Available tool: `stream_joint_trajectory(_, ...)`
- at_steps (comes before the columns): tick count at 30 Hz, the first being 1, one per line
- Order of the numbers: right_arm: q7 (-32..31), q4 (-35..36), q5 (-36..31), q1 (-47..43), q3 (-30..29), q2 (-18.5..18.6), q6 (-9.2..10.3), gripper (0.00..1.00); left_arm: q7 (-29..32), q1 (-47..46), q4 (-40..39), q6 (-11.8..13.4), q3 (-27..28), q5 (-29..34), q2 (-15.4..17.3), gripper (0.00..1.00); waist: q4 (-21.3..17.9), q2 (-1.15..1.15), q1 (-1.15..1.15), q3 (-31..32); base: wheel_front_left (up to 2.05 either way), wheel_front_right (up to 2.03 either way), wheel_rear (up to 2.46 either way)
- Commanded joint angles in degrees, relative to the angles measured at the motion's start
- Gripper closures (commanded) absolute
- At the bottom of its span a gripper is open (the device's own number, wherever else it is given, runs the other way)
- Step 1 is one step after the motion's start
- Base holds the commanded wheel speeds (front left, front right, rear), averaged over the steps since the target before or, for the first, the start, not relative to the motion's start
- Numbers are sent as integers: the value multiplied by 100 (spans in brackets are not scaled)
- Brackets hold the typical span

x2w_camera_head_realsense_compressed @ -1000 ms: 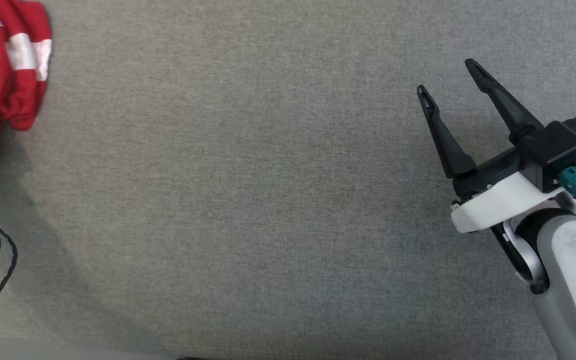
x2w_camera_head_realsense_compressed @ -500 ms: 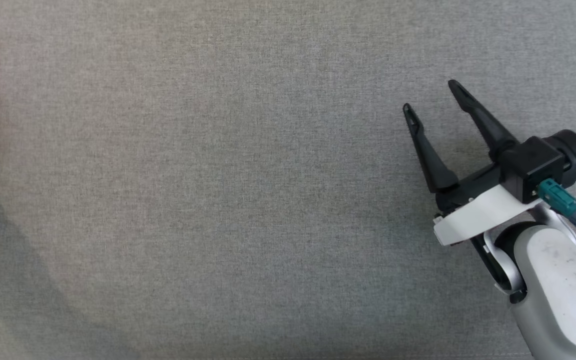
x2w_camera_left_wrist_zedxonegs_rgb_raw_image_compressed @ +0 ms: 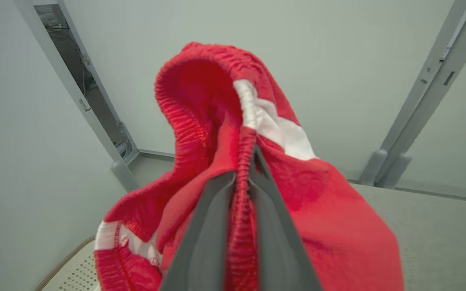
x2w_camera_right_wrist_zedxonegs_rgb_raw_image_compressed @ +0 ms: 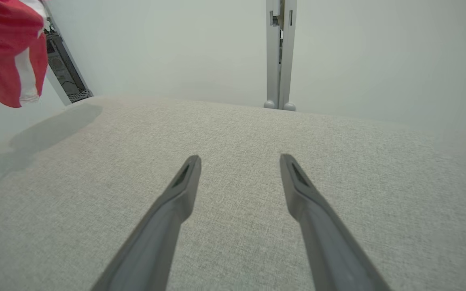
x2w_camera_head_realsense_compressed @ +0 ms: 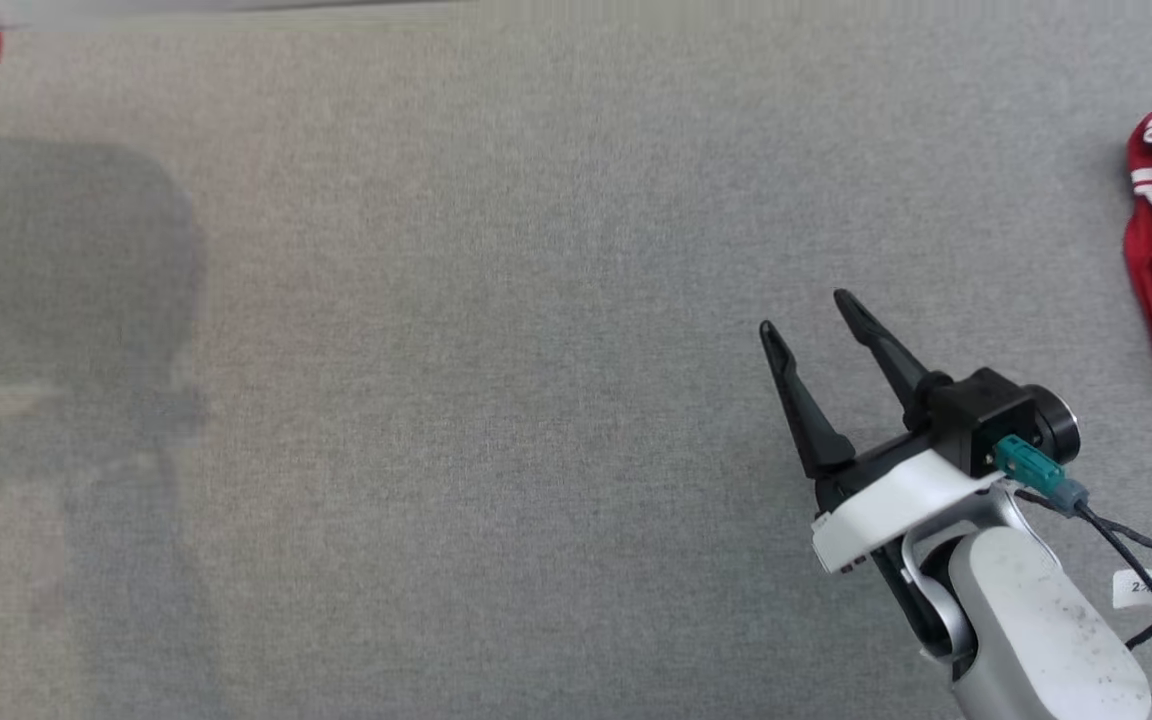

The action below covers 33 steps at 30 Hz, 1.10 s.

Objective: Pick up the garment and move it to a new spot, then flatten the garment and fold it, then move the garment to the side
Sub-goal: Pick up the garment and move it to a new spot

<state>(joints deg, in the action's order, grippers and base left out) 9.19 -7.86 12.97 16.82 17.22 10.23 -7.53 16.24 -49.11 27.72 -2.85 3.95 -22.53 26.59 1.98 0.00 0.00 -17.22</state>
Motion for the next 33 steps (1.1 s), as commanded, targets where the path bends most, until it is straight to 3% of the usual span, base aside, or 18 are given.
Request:
stream_joint_trajectory(1,60,-53,23,-150,-33,-20,9,0,70,50,-264,-44,-76,-14,-84,100,-336,0,0,911,0,0,0)
stream_joint_trajectory(4,114,-134,39,-264,-109,-51,9,0,159,95,-832,-57,-404,163,-240,100,-503,0,0,1151,0,0,0)
stream_joint_trajectory(8,76,-93,-2,-347,-206,-64,9,0,257,169,-1512,-65,-770,85,-720,100,-840,0,0,1286,0,0,0)
stream_joint_trajectory(15,24,185,-54,-208,-251,-67,9,0,415,421,-2160,-2,-1413,50,-1417,100,-1551,0,0,1029,0,0,0)
stream_joint_trajectory(22,39,299,-78,-177,-398,-147,9,0,213,840,-1953,-28,-1805,-101,-1919,100,-2092,0,0,610,0,0,0)
stream_joint_trajectory(26,110,249,-83,-229,-502,-213,9,0,-2,1113,-1638,-103,-2062,-104,-2083,100,-2283,0,0,411,0,0,0)
stream_joint_trajectory(33,202,130,-102,-174,-546,-310,9,0,-367,1787,-793,-10,-2380,-194,-2229,100,-2424,0,0,304,0,0,0)
